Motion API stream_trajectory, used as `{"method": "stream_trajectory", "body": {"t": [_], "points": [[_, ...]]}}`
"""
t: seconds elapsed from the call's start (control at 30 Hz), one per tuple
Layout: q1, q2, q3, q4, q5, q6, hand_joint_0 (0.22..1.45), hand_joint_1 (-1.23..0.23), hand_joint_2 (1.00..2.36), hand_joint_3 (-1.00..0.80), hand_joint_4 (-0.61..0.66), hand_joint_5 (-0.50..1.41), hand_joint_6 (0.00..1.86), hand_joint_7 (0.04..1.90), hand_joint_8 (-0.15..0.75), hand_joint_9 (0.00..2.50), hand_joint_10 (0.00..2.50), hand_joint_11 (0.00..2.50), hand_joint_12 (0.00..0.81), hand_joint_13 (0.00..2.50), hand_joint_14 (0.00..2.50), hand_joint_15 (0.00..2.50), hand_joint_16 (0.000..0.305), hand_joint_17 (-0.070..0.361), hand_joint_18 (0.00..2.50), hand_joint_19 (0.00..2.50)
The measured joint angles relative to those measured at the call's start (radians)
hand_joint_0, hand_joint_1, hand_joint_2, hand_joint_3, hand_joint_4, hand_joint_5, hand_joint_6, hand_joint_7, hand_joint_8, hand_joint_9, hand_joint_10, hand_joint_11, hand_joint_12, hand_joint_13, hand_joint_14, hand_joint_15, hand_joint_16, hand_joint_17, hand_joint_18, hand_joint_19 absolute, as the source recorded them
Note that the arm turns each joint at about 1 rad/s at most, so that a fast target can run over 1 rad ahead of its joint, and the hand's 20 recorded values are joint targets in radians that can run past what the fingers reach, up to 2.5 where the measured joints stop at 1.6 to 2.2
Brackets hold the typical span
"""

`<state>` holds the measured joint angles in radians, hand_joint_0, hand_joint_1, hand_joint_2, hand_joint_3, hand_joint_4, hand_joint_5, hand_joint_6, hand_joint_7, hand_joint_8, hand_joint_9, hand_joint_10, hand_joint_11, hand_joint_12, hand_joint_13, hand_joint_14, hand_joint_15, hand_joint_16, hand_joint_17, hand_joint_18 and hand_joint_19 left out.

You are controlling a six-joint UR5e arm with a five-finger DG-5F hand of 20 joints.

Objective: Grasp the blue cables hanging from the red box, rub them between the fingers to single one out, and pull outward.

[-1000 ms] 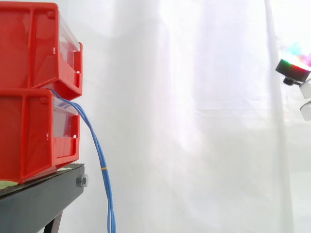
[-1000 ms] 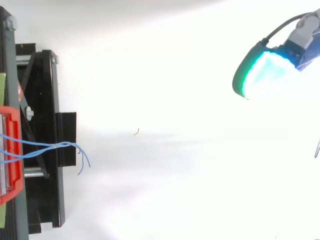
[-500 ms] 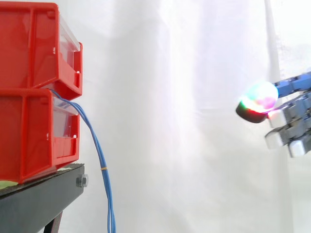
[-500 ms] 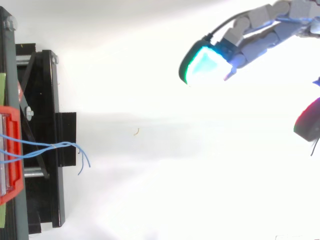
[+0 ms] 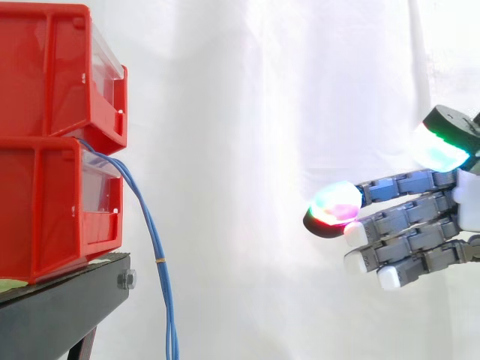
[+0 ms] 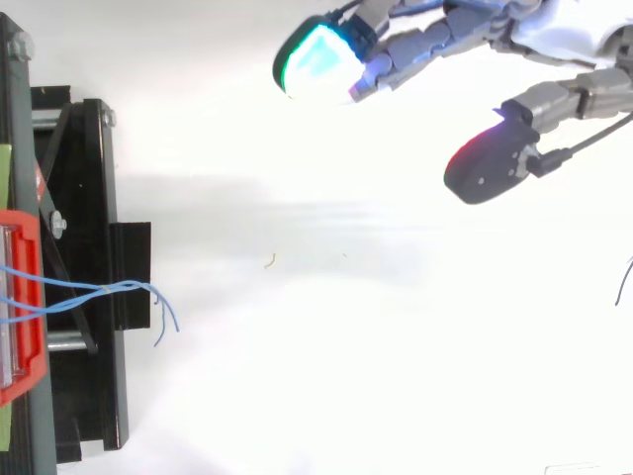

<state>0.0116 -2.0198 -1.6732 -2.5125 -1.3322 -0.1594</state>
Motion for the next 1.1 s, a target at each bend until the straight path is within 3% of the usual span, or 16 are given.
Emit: {"method": "stream_trajectory", "body": {"t": [0.17,0.27,0.67,0.8,0.9,0.97,1.1], "points": [[0.008,-0.011,0.000,0.016,0.081,-0.027,0.49,-0.80,1.00,-0.50,0.21,-0.19,0.50,0.69,0.252,0.66,0.01,0.25,0.410,0.56,0.01,0.30,0.064,0.144,0.51,0.47],[0.013,-0.030,0.001,0.028,0.107,-0.039,0.49,-0.81,1.00,-0.50,0.24,-0.18,0.50,0.74,0.261,0.69,0.01,0.30,0.411,0.57,0.01,0.32,0.064,0.143,0.52,0.49],[0.040,-0.136,0.027,0.120,0.127,-0.055,0.50,-0.82,1.00,-0.50,0.24,-0.18,0.50,0.81,0.272,0.71,0.01,0.38,0.407,0.61,0.01,0.35,0.064,0.144,0.54,0.51],[0.044,-0.194,0.074,0.124,0.132,-0.049,0.50,-0.81,1.00,-0.50,0.25,-0.17,0.50,0.84,0.272,0.71,0.01,0.38,0.407,0.61,0.01,0.36,0.064,0.143,0.55,0.52],[0.047,-0.247,0.140,0.092,0.131,-0.040,0.52,-0.80,1.00,-0.50,0.25,-0.16,0.50,0.87,0.270,0.71,0.01,0.39,0.401,0.61,0.01,0.37,0.063,0.141,0.55,0.52],[0.049,-0.264,0.178,0.074,0.132,-0.044,0.52,-0.80,1.00,-0.50,0.25,-0.16,0.50,0.89,0.272,0.71,0.01,0.38,0.401,0.60,0.01,0.37,0.063,0.141,0.55,0.52],[0.052,-0.275,0.209,0.064,0.136,-0.066,0.53,-0.79,1.00,-0.49,0.26,-0.16,0.50,0.94,0.275,0.70,0.01,0.39,0.400,0.61,0.01,0.38,0.062,0.140,0.54,0.54]]}}
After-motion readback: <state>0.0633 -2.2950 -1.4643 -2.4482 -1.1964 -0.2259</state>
